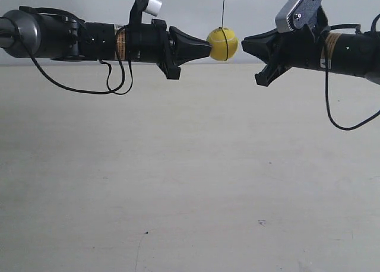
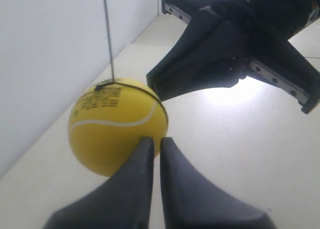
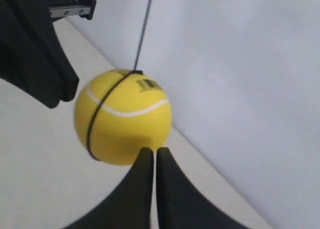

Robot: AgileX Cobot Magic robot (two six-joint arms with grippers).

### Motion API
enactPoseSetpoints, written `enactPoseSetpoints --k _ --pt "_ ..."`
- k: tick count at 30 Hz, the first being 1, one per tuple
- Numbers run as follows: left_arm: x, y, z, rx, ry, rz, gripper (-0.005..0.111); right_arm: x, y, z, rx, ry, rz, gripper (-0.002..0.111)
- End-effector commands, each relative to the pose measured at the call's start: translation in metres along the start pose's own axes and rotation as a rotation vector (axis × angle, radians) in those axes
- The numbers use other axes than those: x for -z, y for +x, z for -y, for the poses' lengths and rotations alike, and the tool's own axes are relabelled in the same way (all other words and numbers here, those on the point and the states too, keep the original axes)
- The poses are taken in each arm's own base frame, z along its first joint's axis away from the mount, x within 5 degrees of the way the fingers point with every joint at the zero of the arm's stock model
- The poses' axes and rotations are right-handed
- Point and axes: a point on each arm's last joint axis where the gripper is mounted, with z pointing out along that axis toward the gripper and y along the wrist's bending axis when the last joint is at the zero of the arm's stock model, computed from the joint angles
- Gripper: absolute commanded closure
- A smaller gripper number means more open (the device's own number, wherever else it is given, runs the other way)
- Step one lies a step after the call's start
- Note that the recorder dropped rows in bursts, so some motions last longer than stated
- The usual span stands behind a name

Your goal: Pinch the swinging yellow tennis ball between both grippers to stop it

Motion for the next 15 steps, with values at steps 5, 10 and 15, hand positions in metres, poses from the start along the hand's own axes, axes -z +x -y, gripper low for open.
enactPoseSetpoints --k 5,10,15 --pt "-0.0024 -0.0034 -0.0002 -0.018 -0.005 0.004 0.102 0.0031 -0.009 0.0012 0.007 -0.013 0.042 0.108" --pt "-0.0024 -0.0033 -0.0007 -0.024 -0.01 0.003 0.102 0.0031 -0.009 0.0012 0.007 -0.013 0.042 0.108" --pt "-0.0021 -0.0002 -0.0062 -0.025 -0.07 -0.032 0.102 0.0031 -0.0083 0.0016 0.007 -0.009 0.035 0.108"
